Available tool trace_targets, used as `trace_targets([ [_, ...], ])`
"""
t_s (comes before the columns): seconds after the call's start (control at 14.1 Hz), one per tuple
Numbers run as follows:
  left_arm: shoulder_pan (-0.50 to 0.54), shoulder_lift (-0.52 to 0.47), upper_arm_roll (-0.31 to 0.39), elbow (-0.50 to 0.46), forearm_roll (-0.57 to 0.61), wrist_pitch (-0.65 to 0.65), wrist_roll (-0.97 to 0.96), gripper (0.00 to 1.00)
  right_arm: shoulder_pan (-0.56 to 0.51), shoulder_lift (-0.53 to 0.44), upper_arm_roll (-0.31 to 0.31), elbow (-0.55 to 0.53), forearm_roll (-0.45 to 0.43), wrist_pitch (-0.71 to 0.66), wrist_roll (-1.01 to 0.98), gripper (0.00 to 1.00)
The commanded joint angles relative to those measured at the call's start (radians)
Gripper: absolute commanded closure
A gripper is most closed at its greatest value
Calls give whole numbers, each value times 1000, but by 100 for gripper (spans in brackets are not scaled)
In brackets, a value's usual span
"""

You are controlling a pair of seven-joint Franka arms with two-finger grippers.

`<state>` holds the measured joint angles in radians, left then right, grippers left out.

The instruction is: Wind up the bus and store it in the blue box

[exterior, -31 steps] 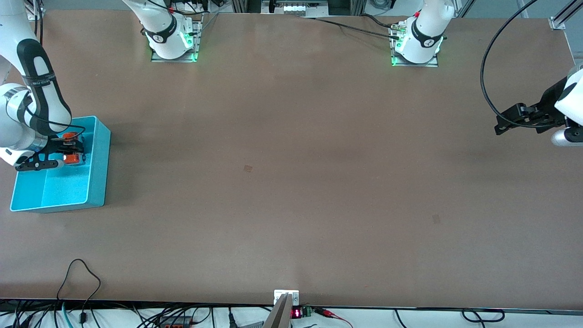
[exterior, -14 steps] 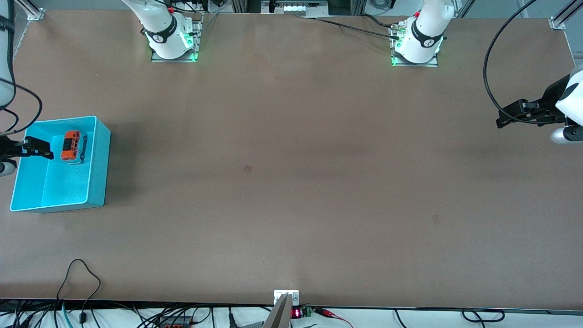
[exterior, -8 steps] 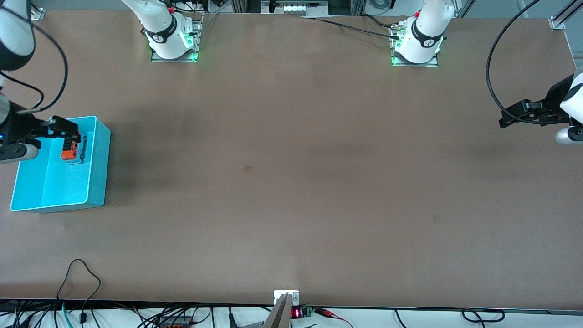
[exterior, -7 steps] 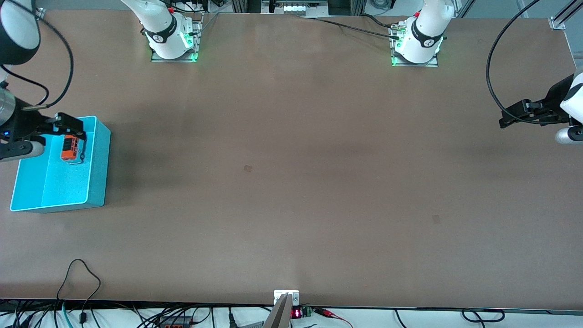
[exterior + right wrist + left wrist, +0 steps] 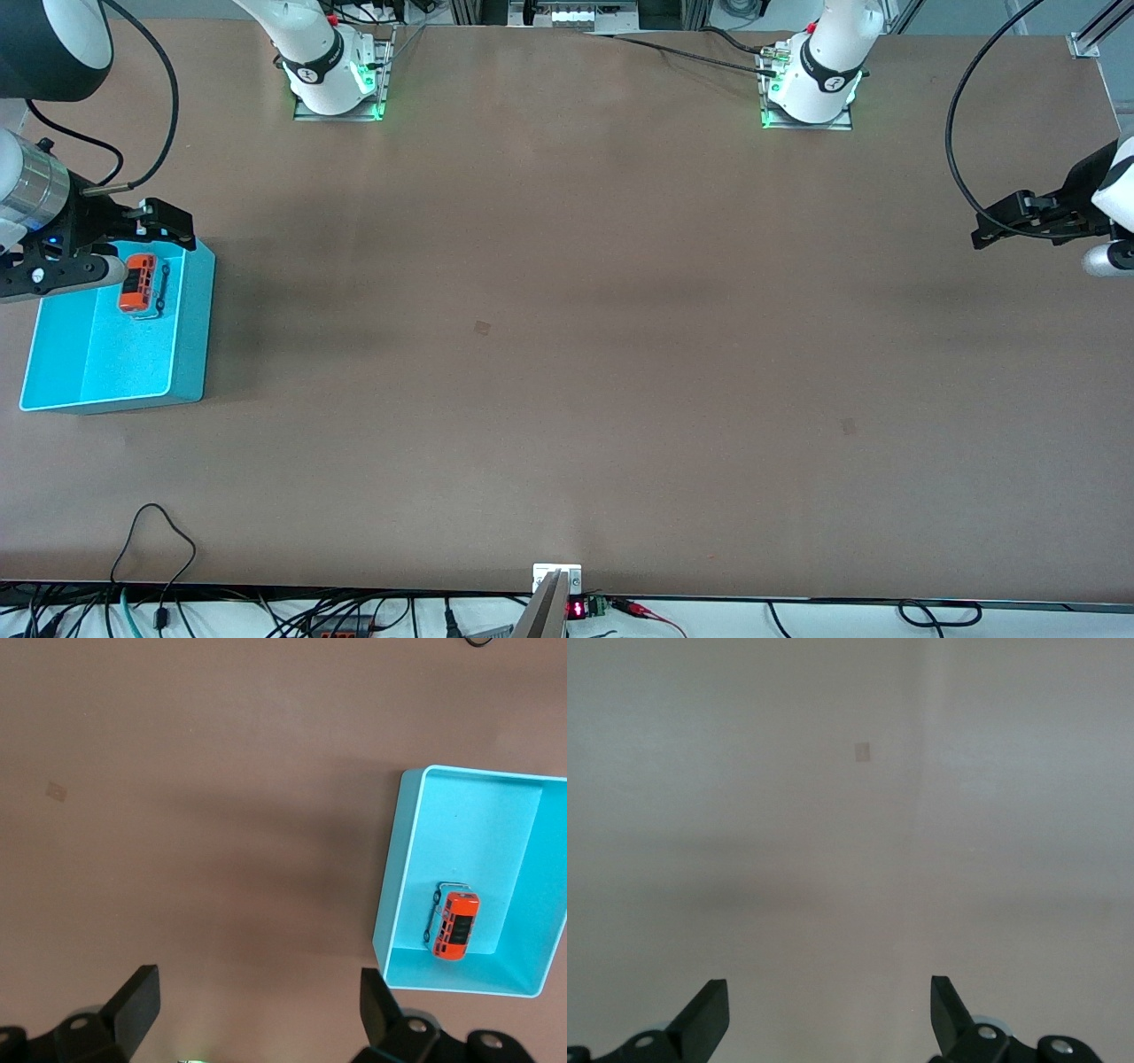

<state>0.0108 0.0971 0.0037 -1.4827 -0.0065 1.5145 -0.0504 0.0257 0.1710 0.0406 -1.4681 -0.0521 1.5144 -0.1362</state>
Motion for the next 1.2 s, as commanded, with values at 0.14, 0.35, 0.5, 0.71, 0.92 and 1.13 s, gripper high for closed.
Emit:
trace_targets([
  [0.14, 8, -23, -4, -28, -13, 13, 24, 0, 5, -21, -13, -26, 29, 10, 18, 0],
  [0.35, 14, -30, -2, -28, -13, 12, 24, 0, 6, -19, -13, -26, 51, 10, 146, 0],
  [0.5, 14, -31, -4, -28, -15, 12, 24, 0, 5, -19, -13, -26, 49, 10, 162, 0],
  [0.71, 15, -31, -4, -28, -15, 12, 24, 0, -15, -21, -15, -26, 44, 13, 156, 0],
  [0.92, 17, -31, -2, -28, -15, 10, 23, 0, -33, -30, -24, -32, 40, 0, 158, 0],
  [1.13, 15, -39, -4, -28, -15, 9, 17, 0, -33, -30, -24, -32, 40, 4, 155, 0],
])
